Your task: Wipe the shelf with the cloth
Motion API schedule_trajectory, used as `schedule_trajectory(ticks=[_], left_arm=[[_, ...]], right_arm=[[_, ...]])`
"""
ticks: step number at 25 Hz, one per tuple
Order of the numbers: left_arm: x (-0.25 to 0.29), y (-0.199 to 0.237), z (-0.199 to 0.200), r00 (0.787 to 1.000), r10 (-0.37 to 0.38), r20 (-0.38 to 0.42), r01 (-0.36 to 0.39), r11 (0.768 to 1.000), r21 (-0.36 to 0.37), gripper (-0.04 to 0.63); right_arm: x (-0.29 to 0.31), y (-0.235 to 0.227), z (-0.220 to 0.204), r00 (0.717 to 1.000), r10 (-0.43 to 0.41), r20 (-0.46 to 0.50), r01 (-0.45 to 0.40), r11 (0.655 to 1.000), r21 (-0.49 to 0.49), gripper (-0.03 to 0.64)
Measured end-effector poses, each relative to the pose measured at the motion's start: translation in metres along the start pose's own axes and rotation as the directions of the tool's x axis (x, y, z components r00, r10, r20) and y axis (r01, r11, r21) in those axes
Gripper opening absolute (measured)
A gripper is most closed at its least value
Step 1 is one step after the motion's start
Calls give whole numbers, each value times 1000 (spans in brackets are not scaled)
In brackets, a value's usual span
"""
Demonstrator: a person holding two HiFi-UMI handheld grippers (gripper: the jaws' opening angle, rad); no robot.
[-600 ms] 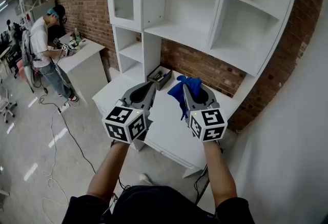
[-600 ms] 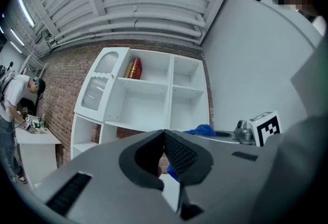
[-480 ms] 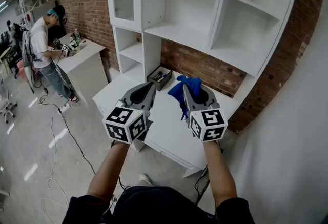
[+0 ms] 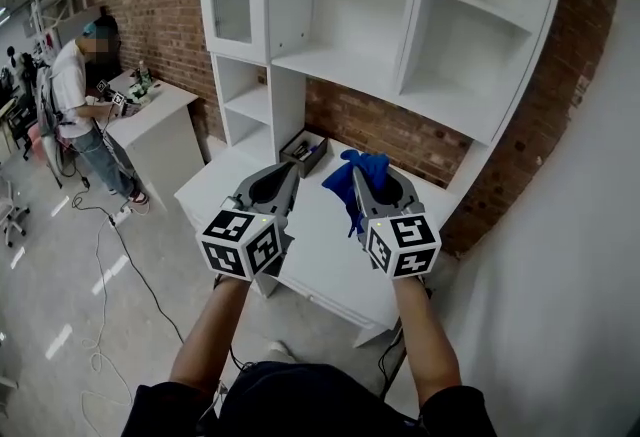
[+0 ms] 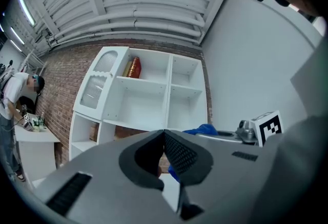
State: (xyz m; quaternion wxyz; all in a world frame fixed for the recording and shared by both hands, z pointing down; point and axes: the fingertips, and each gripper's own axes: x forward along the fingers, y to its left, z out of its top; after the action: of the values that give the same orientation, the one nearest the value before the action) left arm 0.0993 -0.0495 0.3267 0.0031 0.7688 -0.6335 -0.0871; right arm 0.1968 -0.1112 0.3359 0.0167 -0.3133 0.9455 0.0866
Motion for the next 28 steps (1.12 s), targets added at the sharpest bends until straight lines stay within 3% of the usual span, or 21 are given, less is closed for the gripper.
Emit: schedule_trajectory(ticks=[13, 21, 28], left_arm=[[2, -6, -8, 1000, 12, -5, -12, 1000, 6, 14], [18, 12, -10, 1000, 0, 3, 0, 1000, -21, 15], [44, 30, -8, 1000, -23, 4, 23, 1000, 3, 14]], right_arm=[[-1, -1, -19, 1000, 29, -12, -28, 999, 24, 83], [24, -2, -21, 999, 33, -22, -33, 999, 7, 83], [57, -9, -16, 1000, 19, -12, -19, 1000, 2, 83]])
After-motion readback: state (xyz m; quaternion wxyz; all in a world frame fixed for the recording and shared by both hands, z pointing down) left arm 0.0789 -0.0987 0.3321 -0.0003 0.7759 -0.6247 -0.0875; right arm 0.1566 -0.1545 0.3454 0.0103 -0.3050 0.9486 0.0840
